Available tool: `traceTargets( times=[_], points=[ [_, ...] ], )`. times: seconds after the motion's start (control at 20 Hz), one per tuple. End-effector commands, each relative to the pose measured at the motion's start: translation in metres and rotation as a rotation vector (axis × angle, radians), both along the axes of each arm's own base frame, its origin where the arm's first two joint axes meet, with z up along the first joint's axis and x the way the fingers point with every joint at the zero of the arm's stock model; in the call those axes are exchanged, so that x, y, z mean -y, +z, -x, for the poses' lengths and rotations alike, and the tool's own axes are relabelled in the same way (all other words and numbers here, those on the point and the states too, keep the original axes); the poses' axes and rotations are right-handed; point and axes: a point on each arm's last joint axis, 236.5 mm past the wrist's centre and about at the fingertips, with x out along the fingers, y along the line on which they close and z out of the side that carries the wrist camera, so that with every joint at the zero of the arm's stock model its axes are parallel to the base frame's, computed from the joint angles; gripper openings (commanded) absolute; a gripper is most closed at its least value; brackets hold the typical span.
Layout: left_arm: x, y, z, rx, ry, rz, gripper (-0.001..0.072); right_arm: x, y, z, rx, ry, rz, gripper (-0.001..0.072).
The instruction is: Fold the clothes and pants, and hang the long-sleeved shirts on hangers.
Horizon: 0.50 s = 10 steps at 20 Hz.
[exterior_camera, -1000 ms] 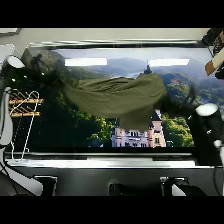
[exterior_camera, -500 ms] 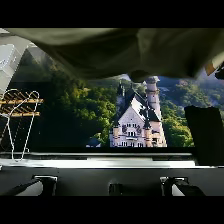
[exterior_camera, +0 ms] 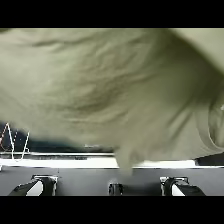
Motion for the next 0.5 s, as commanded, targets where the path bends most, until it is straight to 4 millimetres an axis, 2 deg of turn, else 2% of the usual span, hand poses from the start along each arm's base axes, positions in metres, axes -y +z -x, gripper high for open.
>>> traceTargets(
  times=[0.0, 0.1, 0.25, 0.4, 0.45],
  points=[
    [-0.016, -0.114, -0.078, -0.303, -0.014, 0.075, 0.0016, 0.015, -0.138, -0.103, -0.368, -0.005, -0.027, 0.0028],
    [-0.013, -0.203, -0.128, -0.499, -0.059, 0.091, 0.0016, 0.013, -0.241, -0.157, -0.611, 0.039, -0.072, 0.0028],
    [0.009, -0.354, -0.182, -0.792, -0.159, 0.081, 0.0016, 0.009, -0.366, -0.223, -0.8, 0.057, -0.093, 0.0028],
    [0.031, -0.48, -0.211, -0.972, -0.189, 0.13, 0.0016, 0.005, -0.463, -0.274, -0.863, 0.012, -0.143, 0.0029],
    [0.038, -0.509, -0.216, -1.002, -0.196, 0.162, 0.0015, 0.004, -0.49, -0.285, -0.883, -0.013, -0.186, 0.0029]
  ],
)
